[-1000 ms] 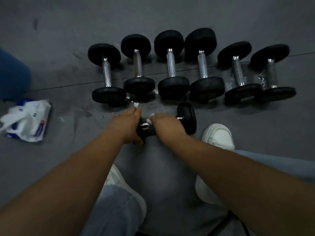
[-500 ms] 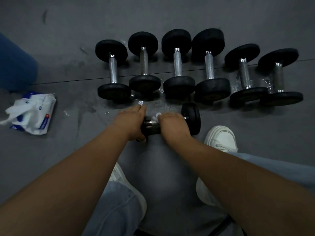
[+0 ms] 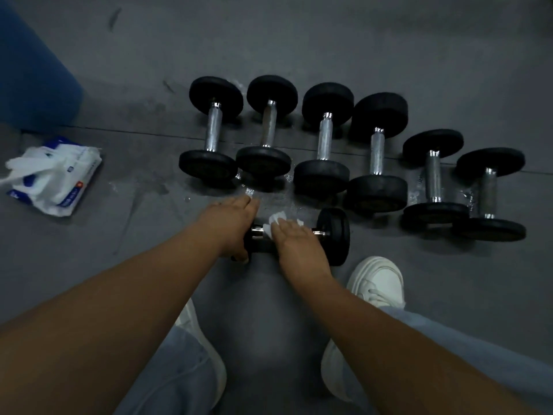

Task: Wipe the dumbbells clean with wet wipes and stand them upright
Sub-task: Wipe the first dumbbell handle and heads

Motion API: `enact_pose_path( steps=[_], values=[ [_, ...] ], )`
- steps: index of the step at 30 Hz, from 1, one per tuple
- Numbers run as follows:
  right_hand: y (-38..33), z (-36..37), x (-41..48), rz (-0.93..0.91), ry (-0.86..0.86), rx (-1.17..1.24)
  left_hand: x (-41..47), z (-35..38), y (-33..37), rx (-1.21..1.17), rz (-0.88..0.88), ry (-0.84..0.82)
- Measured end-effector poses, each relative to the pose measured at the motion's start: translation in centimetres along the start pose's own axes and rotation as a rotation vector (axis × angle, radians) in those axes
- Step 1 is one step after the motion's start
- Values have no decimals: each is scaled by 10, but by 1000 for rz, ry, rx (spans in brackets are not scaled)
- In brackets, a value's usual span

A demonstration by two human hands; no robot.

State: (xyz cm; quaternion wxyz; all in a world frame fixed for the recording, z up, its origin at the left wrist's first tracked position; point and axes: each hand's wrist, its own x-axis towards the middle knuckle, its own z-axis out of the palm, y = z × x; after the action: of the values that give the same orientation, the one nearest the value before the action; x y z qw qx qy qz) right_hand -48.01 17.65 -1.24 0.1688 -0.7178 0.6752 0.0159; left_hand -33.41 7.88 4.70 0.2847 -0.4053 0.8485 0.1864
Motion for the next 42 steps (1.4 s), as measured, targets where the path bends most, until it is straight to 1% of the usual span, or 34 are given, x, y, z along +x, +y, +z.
enact_pose_path(
  steps=[7, 9, 13, 15, 17, 20, 23, 24, 26, 27, 28, 30, 31, 32, 34, 35, 38, 39, 41, 42],
  values=[
    [-4, -1, -12, 16, 54, -51, 8, -4, -4, -24, 22, -17],
    [-6, 2, -18, 22, 45, -77, 10, -7, -7, -60, 27, -35],
    [-10, 2, -27, 60, 19, -102, 10, -9, -15, -260, 41, -54],
    [-13, -1, -23, 75, 12, -101, 7, -4, -19, -381, 38, -6],
    [-12, -6, -15, 105, 1, -76, 5, 0, -19, -434, 29, 41],
    [-11, -10, -4, 142, -38, -13, 3, 5, -11, -347, 12, 57],
    [-13, -16, 0, 31, 54, -39, 1, 9, -5, -255, -25, 98],
    [-9, -16, 3, 29, 99, -37, 1, 9, -4, -242, -31, 110],
    [-3, -19, 9, 131, 133, 24, 2, 9, -4, -219, -37, 112],
    [-4, -21, 10, 174, 119, 48, 3, 8, -3, -211, -40, 108],
    [-9, -21, 10, 149, 118, 48, 3, 7, -3, -208, -43, 108],
    [-21, -21, 8, -14, 95, 36, 3, 6, -3, -216, -45, 113],
    [-21, -24, 8, -60, 94, 34, 4, 7, -4, -222, -46, 113],
    [-17, -26, 11, -33, 74, 52, 4, 7, -4, -223, -47, 106],
    [-9, -27, 16, 107, 53, 54, 5, 7, -4, -219, -52, 93],
    [-9, -26, 15, 116, 48, 36, 5, 7, -4, -219, -51, 92],
    [-10, -17, 13, -59, -16, -50, 5, 7, -4, -219, -51, 92],
    [-5, -23, 14, -41, -38, -89, 4, 8, -4, -217, -51, 92],
    [3, -37, 17, 89, -13, -135, 5, 7, -4, -215, -54, 96],
    [3, -42, 20, 126, -20, -148, 5, 6, -4, -216, -51, 96]
  ],
)
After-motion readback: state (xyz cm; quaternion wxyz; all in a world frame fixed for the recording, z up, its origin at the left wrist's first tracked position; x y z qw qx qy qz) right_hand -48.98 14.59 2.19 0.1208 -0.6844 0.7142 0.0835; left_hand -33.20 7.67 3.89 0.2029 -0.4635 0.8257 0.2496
